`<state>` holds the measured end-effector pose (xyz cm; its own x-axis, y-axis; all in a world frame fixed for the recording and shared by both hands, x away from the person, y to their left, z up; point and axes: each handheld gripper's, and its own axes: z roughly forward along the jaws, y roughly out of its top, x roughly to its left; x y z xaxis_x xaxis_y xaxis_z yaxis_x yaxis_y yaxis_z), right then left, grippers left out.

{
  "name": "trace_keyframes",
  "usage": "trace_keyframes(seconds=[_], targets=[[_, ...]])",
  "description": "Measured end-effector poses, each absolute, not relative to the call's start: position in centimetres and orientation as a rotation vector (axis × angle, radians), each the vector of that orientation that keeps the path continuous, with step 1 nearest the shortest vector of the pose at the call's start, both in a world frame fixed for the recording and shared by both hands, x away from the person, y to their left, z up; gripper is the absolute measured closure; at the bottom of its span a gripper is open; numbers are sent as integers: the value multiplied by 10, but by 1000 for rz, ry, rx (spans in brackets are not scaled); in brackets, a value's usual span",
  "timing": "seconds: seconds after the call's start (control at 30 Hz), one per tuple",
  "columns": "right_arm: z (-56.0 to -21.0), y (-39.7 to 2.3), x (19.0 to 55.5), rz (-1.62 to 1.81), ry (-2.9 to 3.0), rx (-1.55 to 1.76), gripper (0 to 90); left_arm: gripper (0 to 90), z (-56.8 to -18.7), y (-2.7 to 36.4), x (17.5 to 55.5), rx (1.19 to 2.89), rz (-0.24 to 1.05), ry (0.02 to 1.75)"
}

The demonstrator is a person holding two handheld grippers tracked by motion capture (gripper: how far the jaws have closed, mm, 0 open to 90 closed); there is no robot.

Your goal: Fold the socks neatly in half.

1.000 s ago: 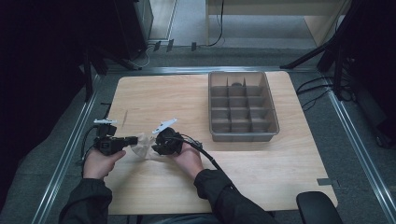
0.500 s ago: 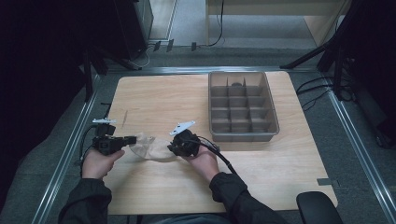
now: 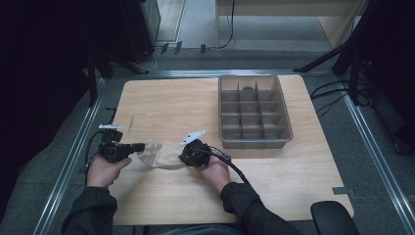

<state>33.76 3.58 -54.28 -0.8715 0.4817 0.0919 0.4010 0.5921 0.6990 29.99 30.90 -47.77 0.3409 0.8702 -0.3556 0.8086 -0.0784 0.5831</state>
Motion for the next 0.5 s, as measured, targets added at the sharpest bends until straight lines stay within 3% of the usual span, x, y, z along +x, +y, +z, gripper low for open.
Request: trace_keyframes(seconds=[0.5], targets=[[-546,46,337,1180,2697,751,766,866,-475,296,304,1901,88,1447]])
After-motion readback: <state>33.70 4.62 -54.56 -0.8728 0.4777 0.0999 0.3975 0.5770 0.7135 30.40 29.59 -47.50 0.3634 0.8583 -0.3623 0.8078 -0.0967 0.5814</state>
